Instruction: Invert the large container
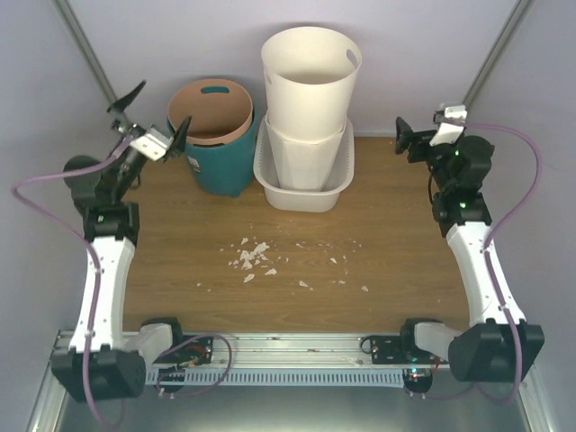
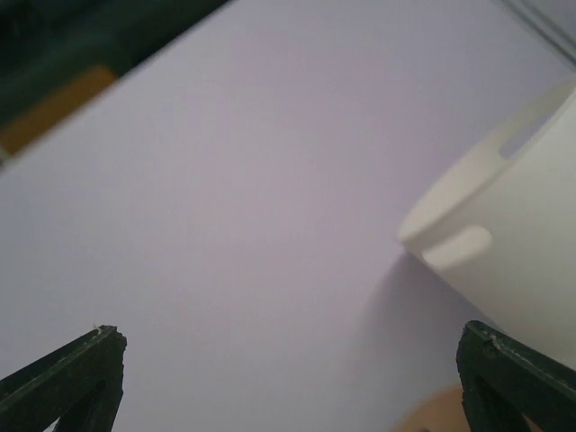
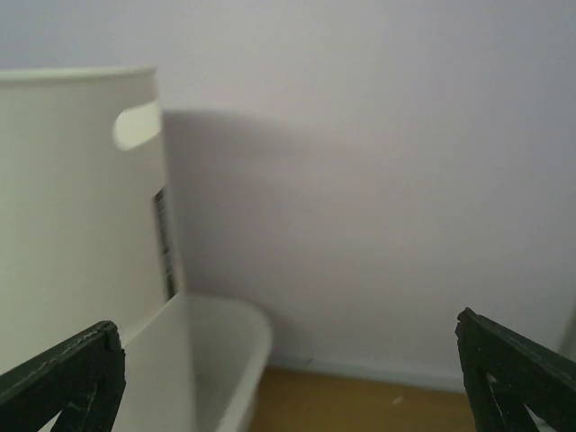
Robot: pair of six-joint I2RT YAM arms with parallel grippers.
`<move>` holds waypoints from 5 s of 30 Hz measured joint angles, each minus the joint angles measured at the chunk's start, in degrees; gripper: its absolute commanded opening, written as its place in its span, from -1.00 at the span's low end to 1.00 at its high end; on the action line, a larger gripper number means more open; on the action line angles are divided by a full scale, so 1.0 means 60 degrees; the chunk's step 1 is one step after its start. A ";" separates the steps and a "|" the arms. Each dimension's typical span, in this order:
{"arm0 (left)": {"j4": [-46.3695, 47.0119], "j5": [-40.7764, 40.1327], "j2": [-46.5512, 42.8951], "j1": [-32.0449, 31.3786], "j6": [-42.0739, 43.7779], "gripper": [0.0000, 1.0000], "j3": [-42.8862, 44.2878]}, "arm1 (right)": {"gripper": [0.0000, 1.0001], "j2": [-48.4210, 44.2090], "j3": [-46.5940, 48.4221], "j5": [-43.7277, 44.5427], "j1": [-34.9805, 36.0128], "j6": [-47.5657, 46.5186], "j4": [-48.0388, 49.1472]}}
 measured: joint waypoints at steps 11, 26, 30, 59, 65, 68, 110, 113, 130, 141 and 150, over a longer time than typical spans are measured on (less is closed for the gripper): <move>0.3308 0.1239 0.6273 -0.1971 0.3927 0.98 0.5016 | 1.00 0.1402 0.1599 -0.3734 0.0091 0.1173 -0.2568; 0.2969 0.2761 1.0196 -0.2867 0.6470 0.98 0.9777 | 1.00 0.1712 0.1574 -0.5074 0.0117 0.1246 -0.3217; 0.2047 0.3136 1.0102 -0.2867 0.7304 0.98 0.9770 | 1.00 0.1778 0.1548 -0.5122 0.0131 0.1162 -0.3235; 0.5042 0.1122 1.2043 -0.3982 0.7530 0.98 1.0867 | 1.00 0.1778 0.1126 -0.4954 0.0142 0.1035 -0.3311; 0.5679 0.0291 1.2207 -0.4029 0.6907 0.98 1.0867 | 1.00 0.1701 0.0929 -0.4670 0.0142 0.1045 -0.3253; 0.6043 -0.0015 1.2207 -0.4029 0.6757 0.98 1.0826 | 1.00 0.1563 0.0718 -0.4557 0.0142 0.1049 -0.3213; 0.9464 -0.0750 1.0976 -0.4455 0.6954 0.98 0.7785 | 1.00 0.4513 0.2940 -0.2204 0.2342 0.4452 -0.2554; 0.9449 -0.0823 1.0976 -0.4466 0.6958 0.98 0.7785 | 1.00 0.4510 0.2801 -0.2138 0.2430 0.4510 -0.2390; 0.9533 -0.1144 1.0295 -0.4645 0.6863 0.98 0.7919 | 1.00 0.4896 0.1424 -0.1836 0.3202 0.4674 -0.2608; 0.9541 -0.1140 1.0182 -0.4648 0.6834 0.98 0.8105 | 1.00 0.3559 0.1424 -0.1654 0.3202 0.4065 -0.3493; 0.9559 -0.1140 0.9898 -0.4648 0.6841 0.98 0.8182 | 1.00 0.2273 0.1330 -0.1439 0.3202 0.3566 -0.3909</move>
